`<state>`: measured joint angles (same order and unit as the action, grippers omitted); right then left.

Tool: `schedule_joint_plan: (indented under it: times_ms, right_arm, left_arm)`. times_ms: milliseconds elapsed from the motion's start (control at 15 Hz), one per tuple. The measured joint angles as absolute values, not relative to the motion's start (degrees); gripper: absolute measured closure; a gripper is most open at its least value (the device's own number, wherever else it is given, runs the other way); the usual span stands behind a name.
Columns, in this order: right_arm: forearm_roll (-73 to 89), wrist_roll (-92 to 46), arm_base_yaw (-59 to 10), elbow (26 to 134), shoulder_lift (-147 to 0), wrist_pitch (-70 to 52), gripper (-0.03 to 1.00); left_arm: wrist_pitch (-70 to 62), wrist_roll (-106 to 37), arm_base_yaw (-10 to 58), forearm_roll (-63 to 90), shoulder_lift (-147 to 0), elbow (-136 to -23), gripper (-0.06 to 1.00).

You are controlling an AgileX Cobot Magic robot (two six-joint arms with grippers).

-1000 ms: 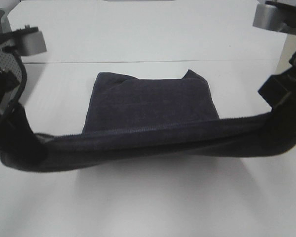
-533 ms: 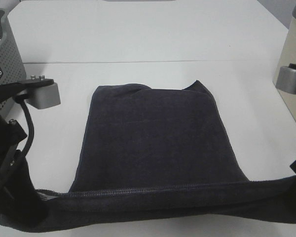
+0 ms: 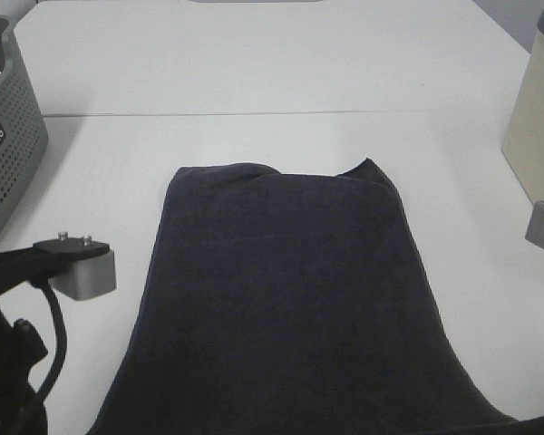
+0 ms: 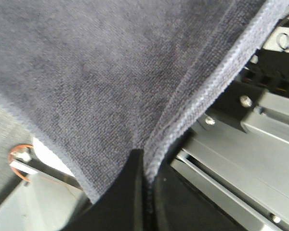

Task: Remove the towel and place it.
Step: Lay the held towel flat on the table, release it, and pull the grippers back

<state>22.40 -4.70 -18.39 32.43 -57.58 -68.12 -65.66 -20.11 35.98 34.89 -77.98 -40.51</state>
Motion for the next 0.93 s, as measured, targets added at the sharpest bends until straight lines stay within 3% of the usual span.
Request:
schedule_joint_plan:
  times_ms: [667,933]
  right_arm:
    - [22.6,-4.8,-18.4,28.6,-58.0,-68.2,0.96]
    - [22.6,-4.8,-18.4,28.6,-65.3,-68.1,0.96]
  left_arm:
    - [-63.3,-5.4,37.8,36.2,-77.9,-39.2,0.94]
    - [-63.1,-3.7,37.8,36.2,-80.8,-39.2,0.94]
